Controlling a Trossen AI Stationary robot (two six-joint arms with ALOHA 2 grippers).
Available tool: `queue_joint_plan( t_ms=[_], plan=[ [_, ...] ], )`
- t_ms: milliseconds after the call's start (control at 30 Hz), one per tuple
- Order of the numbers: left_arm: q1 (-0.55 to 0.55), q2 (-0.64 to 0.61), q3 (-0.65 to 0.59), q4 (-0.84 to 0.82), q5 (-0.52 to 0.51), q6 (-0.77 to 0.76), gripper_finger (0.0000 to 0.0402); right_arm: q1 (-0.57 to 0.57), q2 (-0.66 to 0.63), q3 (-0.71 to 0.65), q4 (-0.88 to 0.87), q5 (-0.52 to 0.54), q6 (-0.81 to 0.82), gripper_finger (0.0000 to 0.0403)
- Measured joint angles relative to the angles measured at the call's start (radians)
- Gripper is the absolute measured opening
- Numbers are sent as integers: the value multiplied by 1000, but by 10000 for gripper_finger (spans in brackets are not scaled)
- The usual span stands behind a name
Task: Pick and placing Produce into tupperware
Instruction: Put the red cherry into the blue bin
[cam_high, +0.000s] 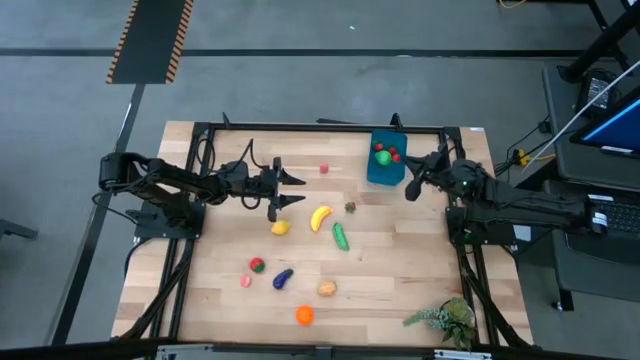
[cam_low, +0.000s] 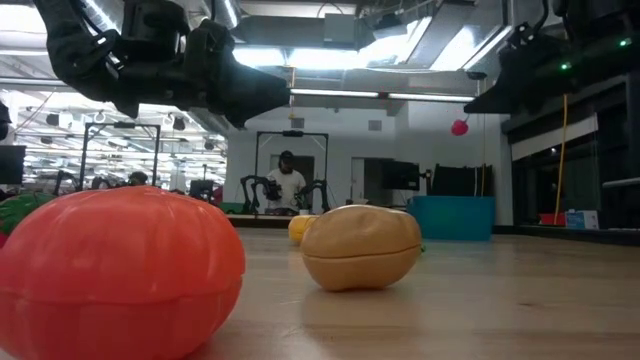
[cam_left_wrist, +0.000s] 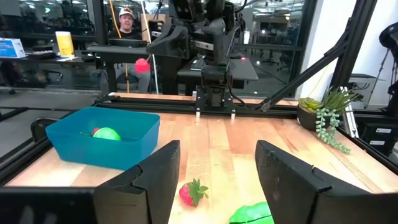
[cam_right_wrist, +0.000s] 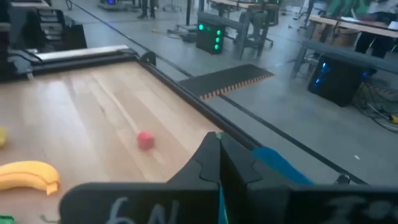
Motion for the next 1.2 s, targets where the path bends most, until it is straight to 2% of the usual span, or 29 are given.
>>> queue_joint_plan(
  t_ms=[233,500,667,800,933,1200],
  plan=[
    [0,0,0,0,0,0,198,-9,72,2,-15,0,-3,0],
    [0,0,0,0,0,0,197,-113,248,135,-232,-22,-1,0],
    [0,0,0,0,0,0,197,-207,356,221,-289,-158,-6,0],
    [0,0,0,0,0,0,197,-280,454,295,-333,-185,-26,0],
    [0,0,0,-3,0,0,197,-343,554,379,-399,-281,-33,0],
    [0,1,0,-31,-1,0,197,-402,722,506,-508,-306,-40,0]
  ],
)
